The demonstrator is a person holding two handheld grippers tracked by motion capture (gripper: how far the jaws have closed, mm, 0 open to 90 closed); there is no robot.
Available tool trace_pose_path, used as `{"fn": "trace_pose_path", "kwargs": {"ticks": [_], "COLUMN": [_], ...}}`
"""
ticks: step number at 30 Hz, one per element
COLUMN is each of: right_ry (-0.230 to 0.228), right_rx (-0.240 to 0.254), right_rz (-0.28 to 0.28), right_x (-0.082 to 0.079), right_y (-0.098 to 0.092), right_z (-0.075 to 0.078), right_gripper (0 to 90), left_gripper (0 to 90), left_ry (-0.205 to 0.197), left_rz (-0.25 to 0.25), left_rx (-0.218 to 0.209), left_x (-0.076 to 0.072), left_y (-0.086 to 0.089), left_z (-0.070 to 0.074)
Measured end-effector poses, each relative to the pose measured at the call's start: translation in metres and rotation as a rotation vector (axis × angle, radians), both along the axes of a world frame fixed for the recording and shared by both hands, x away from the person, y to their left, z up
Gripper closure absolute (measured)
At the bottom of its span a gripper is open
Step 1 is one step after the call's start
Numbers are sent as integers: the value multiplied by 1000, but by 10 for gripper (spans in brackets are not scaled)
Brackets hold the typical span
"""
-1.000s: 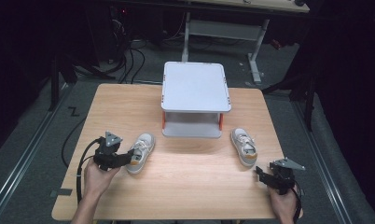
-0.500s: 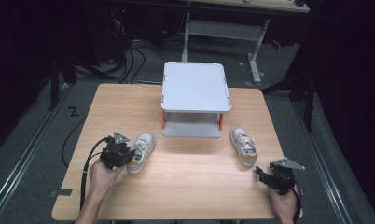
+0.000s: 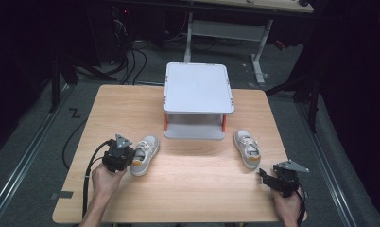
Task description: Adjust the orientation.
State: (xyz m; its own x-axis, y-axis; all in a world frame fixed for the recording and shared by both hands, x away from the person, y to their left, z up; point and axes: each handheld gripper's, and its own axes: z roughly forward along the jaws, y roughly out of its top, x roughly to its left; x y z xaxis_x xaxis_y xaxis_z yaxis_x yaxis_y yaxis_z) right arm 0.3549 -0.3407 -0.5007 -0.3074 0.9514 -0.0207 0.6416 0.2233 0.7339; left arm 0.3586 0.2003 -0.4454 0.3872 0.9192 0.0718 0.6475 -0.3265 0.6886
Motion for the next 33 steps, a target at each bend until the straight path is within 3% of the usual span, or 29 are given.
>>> {"fn": "trace_pose_path", "kwargs": {"ticks": [7,16,26,33], "right_ry": [0,0,0,1], "right_rx": [0,0,0,0], "right_rz": [1,1,2,2], "right_x": [0,0,0,0], "right_y": [0,0,0,0], "right_z": [0,0,0,0], "right_gripper": [356,354,353,351], "left_gripper": [852,851,849,847], "left_ry": [-6,3,30,24], "left_rz": [-9,-52,-57,-40], "left_rx": [-59,-67,-8,7], "left_x": [-2,-1,8,11], "left_y": [-10,-53,-104,-123], "left_z": [5,16,9,6]}}
